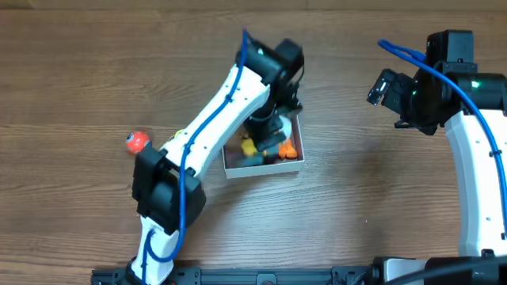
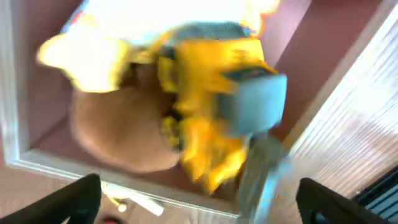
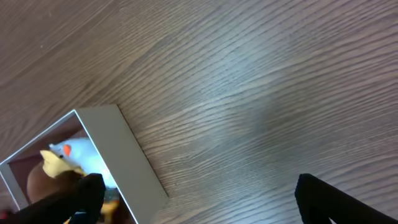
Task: Pack container
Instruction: 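Lower the toy truck into the box and open the left gripper, then grasp the red ball toy with the left gripper, then place the red ball into the box and withdraw the left arm, then grasp the cat-face rattle drum by its handle with the left gripper, then drop the rattle drum into the box and lift the left arm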
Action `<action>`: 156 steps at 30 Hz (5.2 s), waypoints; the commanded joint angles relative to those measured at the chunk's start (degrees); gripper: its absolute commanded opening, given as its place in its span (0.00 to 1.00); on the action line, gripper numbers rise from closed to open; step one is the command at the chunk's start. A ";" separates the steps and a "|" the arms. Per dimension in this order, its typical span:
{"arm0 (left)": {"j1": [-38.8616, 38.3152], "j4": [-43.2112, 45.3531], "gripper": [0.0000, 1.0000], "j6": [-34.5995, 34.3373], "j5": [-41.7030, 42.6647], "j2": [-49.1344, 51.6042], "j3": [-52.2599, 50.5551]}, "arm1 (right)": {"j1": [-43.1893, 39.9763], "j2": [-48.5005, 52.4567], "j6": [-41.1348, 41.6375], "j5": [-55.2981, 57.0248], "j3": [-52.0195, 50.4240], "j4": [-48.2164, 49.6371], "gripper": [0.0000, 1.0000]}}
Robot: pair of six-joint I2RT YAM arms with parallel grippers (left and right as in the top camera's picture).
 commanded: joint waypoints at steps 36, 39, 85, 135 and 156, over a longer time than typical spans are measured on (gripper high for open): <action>49.59 42.95 0.84 -26.71 4.46 -11.96 -50.56 | -0.09 0.09 -1.51 -0.11 0.07 -1.03 1.00; 48.76 44.22 0.60 -25.40 4.46 -11.74 -50.49 | -0.09 0.09 -1.51 -0.11 0.07 -1.05 1.00; 6.25 4.76 0.04 -25.55 6.64 -12.37 -17.75 | -0.11 0.09 -1.97 -0.04 0.07 -1.36 1.00; 30.47 41.79 0.41 -19.47 1.29 -12.79 -54.55 | -0.09 0.09 -1.95 -0.07 0.07 -1.18 1.00; 14.10 18.03 0.04 -19.50 10.88 -13.38 -10.99 | -0.11 0.09 -1.95 -0.07 0.07 -0.96 1.00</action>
